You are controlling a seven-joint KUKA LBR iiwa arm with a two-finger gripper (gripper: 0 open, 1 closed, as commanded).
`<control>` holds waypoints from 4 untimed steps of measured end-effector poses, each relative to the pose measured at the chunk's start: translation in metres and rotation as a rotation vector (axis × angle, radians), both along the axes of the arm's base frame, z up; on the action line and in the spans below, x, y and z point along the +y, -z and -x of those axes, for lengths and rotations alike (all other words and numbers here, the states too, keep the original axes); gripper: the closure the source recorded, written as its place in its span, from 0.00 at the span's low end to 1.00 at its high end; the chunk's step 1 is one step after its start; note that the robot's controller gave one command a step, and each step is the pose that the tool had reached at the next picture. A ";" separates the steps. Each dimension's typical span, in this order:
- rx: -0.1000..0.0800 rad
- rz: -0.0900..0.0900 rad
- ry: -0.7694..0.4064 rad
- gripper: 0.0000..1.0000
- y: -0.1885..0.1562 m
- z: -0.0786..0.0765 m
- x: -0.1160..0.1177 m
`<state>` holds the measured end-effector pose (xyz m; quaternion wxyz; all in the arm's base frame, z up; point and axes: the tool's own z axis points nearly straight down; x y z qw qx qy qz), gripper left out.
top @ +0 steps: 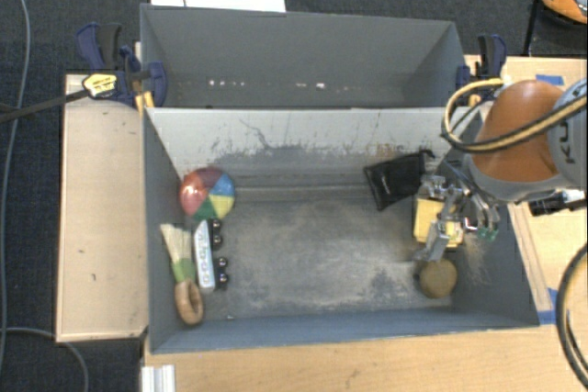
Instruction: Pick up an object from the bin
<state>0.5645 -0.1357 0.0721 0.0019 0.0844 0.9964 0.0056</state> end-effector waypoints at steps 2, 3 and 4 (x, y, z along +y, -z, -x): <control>-0.011 -0.023 0.280 1.00 0.001 0.015 -0.003; -0.013 -0.025 0.284 1.00 0.001 0.029 -0.003; -0.004 -0.023 0.284 1.00 -0.042 0.033 -0.003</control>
Offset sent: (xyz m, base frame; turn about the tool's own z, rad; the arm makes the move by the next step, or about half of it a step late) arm 0.0000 0.0000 0.0000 0.0000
